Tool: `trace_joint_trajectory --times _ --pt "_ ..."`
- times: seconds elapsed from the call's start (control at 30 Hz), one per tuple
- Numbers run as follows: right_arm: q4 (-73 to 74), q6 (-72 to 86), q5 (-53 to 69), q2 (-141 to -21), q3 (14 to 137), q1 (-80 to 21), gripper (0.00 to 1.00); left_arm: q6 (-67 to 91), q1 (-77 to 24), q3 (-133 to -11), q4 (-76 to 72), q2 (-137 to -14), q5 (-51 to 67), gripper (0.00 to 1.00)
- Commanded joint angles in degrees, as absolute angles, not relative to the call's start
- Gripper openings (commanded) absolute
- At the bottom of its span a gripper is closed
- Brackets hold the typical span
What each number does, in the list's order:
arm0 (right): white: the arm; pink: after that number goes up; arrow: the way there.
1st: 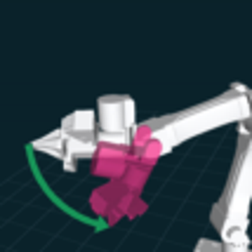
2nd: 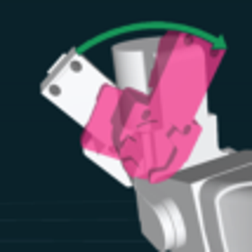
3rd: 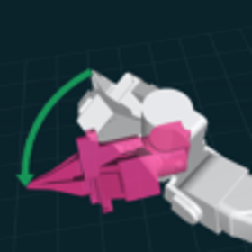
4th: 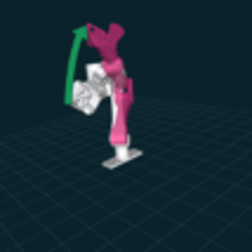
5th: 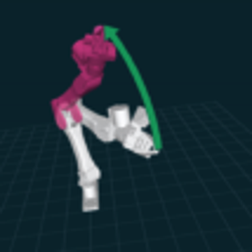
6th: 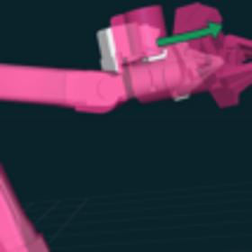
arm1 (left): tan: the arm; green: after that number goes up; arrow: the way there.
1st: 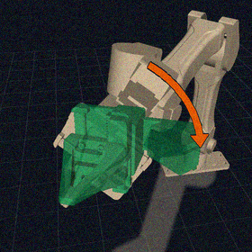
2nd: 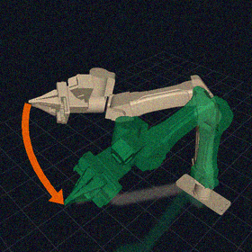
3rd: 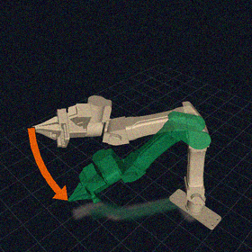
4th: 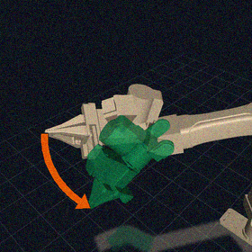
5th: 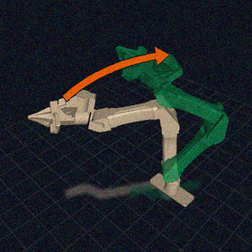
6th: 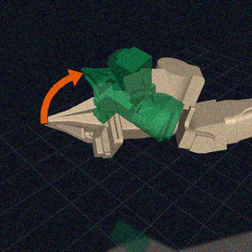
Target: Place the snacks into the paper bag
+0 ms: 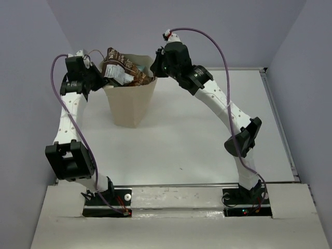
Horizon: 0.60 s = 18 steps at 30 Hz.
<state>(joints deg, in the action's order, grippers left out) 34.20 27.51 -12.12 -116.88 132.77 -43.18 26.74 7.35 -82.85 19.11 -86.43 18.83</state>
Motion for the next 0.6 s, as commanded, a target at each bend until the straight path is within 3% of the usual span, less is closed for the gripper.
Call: trace_joint_trajectory --times 0.0,0.07,0.1,0.2,0.33,0.5,0.57 --pt "24.0 22.8 -5.0 -116.9 150.2 -42.9 0.01 13.3 8.3 -98.3 24.2 -86.2 16.7 0.00" --pt "19.8 24.9 -0.7 -115.1 149.6 -42.9 0.01 8.1 8.3 -104.0 28.2 -86.0 16.4 0.00" --pt "14.0 25.7 -0.5 -111.1 142.7 -42.9 0.01 6.7 8.0 -104.6 28.7 -84.8 15.8 0.00" --pt "11.1 23.0 -6.0 -108.0 133.5 -42.9 0.01 3.2 7.7 -98.2 26.0 -82.4 13.2 0.00" --pt "19.8 22.2 -3.1 -115.9 149.1 -44.4 0.01 4.7 5.4 -96.0 30.0 -82.4 15.7 0.00" --pt "13.5 20.8 -5.4 -114.0 147.0 -44.4 0.01 3.0 -4.3 -93.8 29.2 -80.1 13.8 0.00" --pt "13.2 20.9 -5.6 -112.9 142.7 -44.4 0.01 1.1 -5.0 -92.5 27.9 -79.1 12.0 0.04"
